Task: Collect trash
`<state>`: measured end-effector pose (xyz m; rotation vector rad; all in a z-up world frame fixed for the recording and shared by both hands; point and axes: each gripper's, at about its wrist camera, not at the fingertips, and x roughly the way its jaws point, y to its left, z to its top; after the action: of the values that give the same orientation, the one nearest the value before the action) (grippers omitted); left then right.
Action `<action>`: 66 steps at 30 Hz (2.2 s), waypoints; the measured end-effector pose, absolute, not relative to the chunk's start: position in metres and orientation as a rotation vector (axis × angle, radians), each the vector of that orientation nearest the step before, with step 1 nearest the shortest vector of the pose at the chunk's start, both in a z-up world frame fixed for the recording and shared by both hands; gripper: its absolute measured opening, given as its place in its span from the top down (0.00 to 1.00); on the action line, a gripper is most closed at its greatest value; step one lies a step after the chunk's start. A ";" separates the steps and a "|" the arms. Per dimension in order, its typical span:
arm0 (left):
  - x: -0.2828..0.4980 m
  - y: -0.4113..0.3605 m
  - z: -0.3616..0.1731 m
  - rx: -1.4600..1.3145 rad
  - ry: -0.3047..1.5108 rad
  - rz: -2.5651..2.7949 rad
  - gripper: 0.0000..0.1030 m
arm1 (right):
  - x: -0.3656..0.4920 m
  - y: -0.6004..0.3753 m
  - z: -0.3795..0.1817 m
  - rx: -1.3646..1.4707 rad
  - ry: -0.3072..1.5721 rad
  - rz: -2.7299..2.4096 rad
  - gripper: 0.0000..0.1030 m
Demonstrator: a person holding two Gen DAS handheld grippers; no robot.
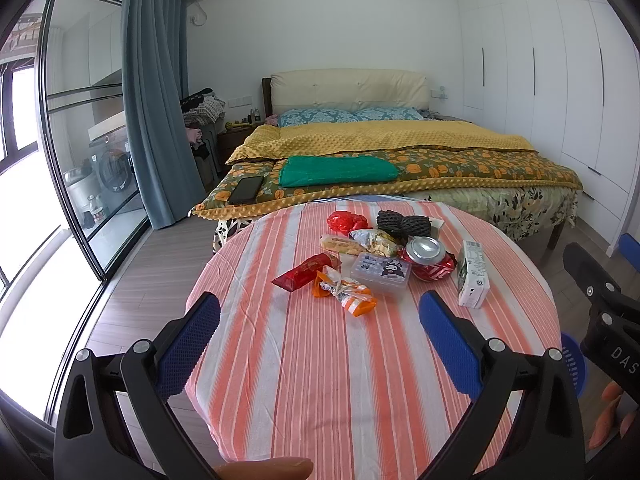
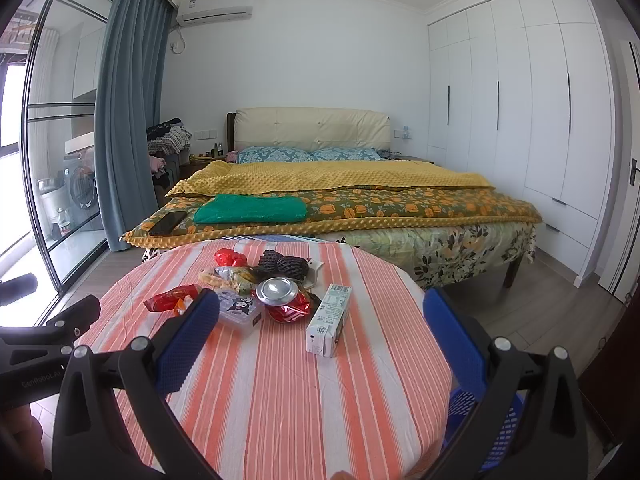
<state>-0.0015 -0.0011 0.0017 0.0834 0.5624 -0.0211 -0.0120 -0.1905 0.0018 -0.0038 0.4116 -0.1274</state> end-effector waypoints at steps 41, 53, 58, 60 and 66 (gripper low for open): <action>0.000 0.006 0.005 0.085 0.556 -0.019 0.04 | -0.018 -0.192 0.005 0.000 0.401 -0.131 0.04; 0.000 0.006 0.005 0.088 0.556 -0.018 0.04 | -0.019 -0.193 0.005 0.001 0.402 -0.132 0.04; 0.001 0.007 0.005 0.092 0.555 -0.016 0.04 | -0.019 -0.193 0.005 0.002 0.402 -0.132 0.04; 0.003 0.010 0.007 0.091 0.557 -0.016 0.04 | -0.019 -0.193 0.005 0.001 0.402 -0.134 0.04; 0.001 0.008 0.007 0.089 0.554 -0.025 0.04 | -0.020 -0.194 0.006 0.002 0.402 -0.134 0.04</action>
<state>0.0015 0.0080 0.0066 0.0892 0.5539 -0.0247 -0.0196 -0.1937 0.0064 0.0019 0.4016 -0.1342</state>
